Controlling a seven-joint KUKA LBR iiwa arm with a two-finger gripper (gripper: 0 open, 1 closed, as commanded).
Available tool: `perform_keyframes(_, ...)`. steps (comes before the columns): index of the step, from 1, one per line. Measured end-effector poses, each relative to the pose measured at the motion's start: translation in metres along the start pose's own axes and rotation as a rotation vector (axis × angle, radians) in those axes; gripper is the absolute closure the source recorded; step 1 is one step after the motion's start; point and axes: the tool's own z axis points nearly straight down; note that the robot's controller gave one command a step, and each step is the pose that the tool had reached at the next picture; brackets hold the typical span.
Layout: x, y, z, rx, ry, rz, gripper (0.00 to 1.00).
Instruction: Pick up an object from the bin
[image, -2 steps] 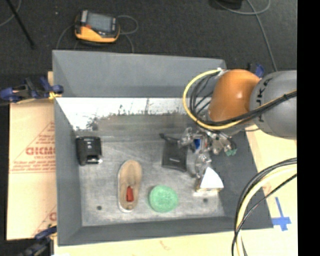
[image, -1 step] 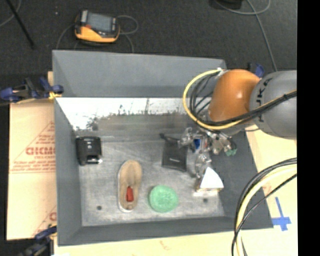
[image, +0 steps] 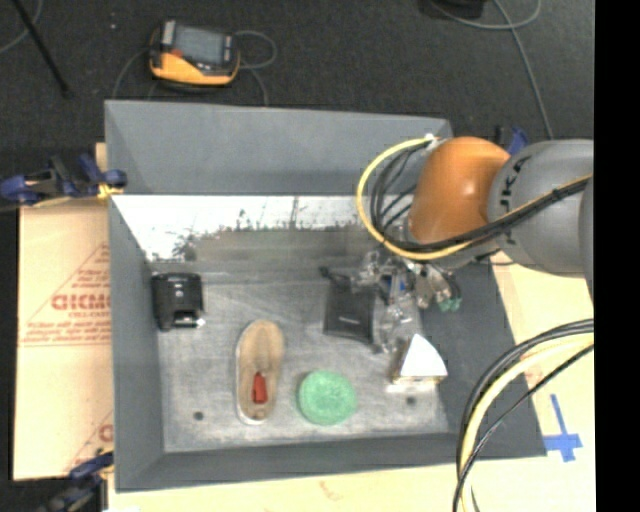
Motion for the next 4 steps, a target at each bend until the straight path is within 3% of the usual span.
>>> perform_keyframes(1, -0.02, 0.021, 0.004, -0.002, 0.001, 0.11, 0.0)
perform_keyframes(2, -0.021, 0.04, 0.007, 0.0, -0.006, 0.056, 1.0)
perform_keyframes(3, -0.021, 0.04, 0.007, 0.0, -0.006, 0.056, 1.0)
perform_keyframes(4, -0.017, 0.044, -0.041, -0.004, 0.008, 0.079, 1.0)
